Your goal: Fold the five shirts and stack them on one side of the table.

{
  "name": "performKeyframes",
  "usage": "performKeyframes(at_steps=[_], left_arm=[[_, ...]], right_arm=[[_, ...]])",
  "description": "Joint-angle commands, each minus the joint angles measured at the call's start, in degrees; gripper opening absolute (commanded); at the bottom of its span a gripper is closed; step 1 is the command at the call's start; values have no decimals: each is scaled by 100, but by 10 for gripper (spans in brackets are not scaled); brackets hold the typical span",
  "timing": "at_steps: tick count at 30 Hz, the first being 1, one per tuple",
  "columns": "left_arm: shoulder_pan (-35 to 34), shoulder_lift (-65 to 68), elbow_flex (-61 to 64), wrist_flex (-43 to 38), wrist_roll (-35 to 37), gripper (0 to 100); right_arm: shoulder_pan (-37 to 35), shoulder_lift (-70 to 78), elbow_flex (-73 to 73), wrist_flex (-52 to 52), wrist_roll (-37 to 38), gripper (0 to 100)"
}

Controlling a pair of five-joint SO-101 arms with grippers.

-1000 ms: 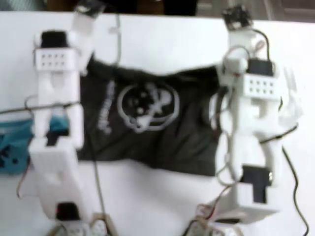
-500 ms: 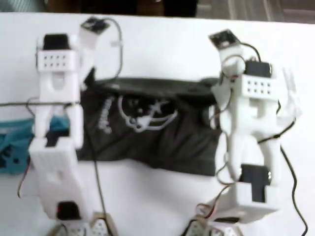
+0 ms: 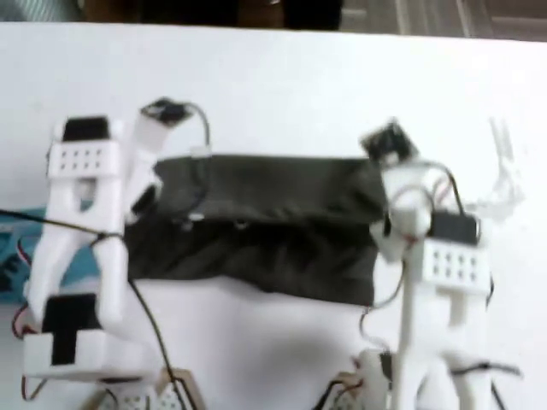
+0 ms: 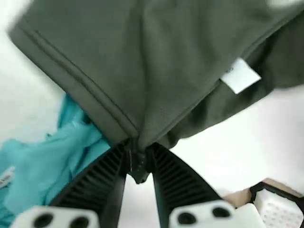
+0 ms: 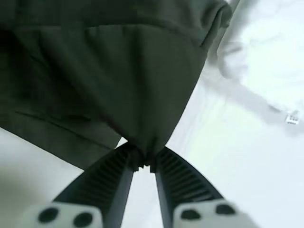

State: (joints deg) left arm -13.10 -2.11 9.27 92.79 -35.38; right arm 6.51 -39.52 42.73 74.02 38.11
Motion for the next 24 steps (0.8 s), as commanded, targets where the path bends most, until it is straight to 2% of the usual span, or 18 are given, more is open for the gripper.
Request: performKeyframes(at_steps=[1,11,17,24], left_arm=[[-352,-369,426,-255,-185,26],[-712,-396,1666,-730,-571,26],[-686,-360,2378,-1530,-571,26],[-695,-378,2624,-1688,-571,26]], right_arm=[[321,-804,800,-207,352,19],[831,-884,1398,-207,862,19],[646,-936,2136,-365,941,19],[479,-936,2585,-576,941,19]])
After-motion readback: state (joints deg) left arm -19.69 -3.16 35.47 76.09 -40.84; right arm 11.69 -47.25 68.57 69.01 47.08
